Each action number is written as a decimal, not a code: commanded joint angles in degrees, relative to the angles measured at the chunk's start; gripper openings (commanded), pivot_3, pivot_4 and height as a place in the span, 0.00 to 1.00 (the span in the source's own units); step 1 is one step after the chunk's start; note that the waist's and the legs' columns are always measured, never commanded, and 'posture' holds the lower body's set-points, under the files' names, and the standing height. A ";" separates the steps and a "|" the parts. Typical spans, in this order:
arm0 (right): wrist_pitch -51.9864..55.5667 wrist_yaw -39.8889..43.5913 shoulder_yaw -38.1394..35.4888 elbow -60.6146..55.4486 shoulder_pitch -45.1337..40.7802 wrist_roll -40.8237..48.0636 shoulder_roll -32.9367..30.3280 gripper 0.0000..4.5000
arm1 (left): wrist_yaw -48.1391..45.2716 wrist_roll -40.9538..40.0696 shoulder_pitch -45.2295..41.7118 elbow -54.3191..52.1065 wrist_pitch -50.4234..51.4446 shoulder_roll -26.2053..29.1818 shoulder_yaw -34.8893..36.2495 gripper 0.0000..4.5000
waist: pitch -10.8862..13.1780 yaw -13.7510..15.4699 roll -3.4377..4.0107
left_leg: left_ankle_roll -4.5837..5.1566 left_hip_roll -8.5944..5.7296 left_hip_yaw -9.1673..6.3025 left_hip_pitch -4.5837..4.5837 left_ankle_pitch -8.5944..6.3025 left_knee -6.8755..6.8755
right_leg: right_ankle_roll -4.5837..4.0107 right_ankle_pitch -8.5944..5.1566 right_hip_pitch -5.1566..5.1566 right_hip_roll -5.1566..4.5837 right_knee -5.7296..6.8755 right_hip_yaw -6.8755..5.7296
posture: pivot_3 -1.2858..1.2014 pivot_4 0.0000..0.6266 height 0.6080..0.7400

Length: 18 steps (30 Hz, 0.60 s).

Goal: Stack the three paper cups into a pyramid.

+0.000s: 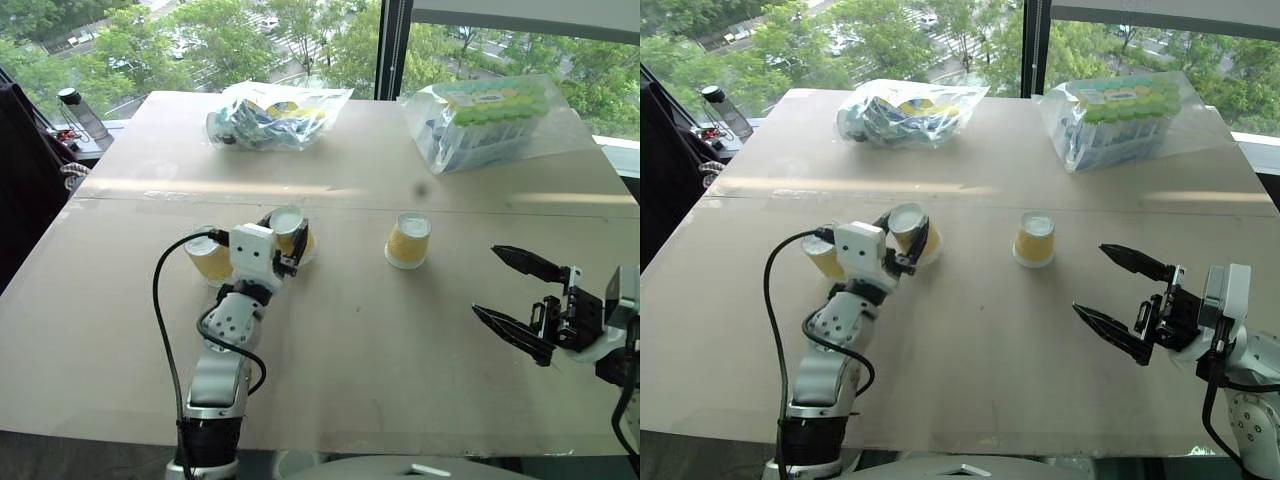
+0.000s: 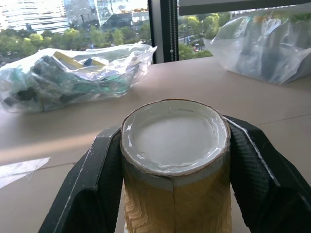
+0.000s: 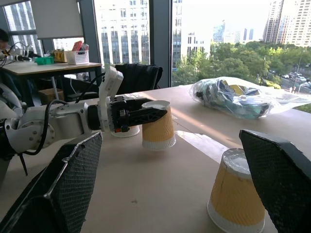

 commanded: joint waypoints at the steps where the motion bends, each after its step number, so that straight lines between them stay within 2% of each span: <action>1: -0.71 -1.37 -0.95 -1.92 -0.03 -0.35 -0.12 1.00 | -5.05 -2.75 -3.24 1.01 0.27 -0.28 -3.19 0.53 | 0.00 -0.01 0.00 | 0.00 0.00 -0.01 -0.01 0.00 0.01 | 0.00 0.00 0.00 0.00 0.00 -0.01 | 0.52 0.24 1.00; 5: -0.77 -4.06 -0.34 -2.09 0.62 -3.05 0.25 1.00 | -7.96 -3.65 -8.25 7.03 1.04 -1.99 -5.61 0.53 | 0.00 0.01 0.00 | 0.00 0.00 -0.03 0.00 0.00 0.01 | 0.00 0.00 0.00 0.02 0.01 -0.01 | 0.52 0.24 1.00; 9: -1.24 -5.29 -0.73 -2.71 1.12 -3.72 0.56 1.00 | -7.67 -0.73 -11.74 11.99 -0.36 -2.58 -7.23 0.53 | 0.00 -0.14 0.00 | 0.00 -0.01 -0.05 -0.02 0.00 0.06 | 0.00 0.00 0.00 0.03 0.01 -0.01 | 0.52 0.24 1.00; 18: -2.75 -6.28 -0.91 -3.40 3.48 -4.80 1.61 1.00 | -9.68 0.14 -14.75 16.80 -2.60 -2.36 -7.88 0.53 | 0.00 -0.03 0.00 | 0.00 -0.01 -0.07 -0.05 0.00 0.10 | 0.01 0.00 0.00 0.03 0.01 -0.02 | 0.52 0.24 1.00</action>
